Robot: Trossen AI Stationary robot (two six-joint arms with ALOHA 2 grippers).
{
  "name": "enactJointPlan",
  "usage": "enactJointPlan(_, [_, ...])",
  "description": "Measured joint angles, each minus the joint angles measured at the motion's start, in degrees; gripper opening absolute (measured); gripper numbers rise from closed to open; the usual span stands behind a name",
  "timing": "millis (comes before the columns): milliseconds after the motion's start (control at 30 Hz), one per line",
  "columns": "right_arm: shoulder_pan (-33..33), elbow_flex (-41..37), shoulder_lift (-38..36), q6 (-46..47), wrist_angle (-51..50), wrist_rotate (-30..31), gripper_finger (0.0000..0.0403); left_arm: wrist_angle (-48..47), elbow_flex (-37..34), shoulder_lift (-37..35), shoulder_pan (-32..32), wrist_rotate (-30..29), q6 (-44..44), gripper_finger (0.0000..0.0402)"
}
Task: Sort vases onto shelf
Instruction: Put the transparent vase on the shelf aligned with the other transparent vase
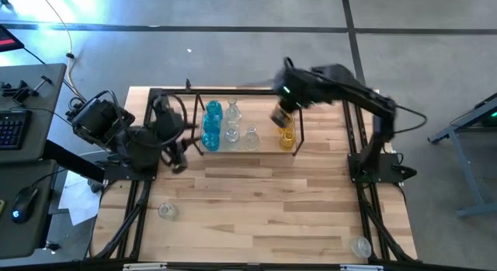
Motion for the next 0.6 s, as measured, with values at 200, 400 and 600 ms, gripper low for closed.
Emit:
enactJointPlan(200, [15.68,-4.52,-8.65,10.71,-0.72,0.63,0.0,0.06,0.0,0.0,-4.45,10.42,0.67,0.0136])
enactJointPlan(400, [29.05,-14.81,-13.68,25.53,0.18,1.7,0.0,0.05,0.0,-1.66,-7.14,16.02,2.43,0.0136])
enactJointPlan(600, [38.15,-26.34,-15.52,34.19,-0.9,2.33,0.0,0.19,-0.27,-1.05,-10.93,21.97,-7.06,0.0136])
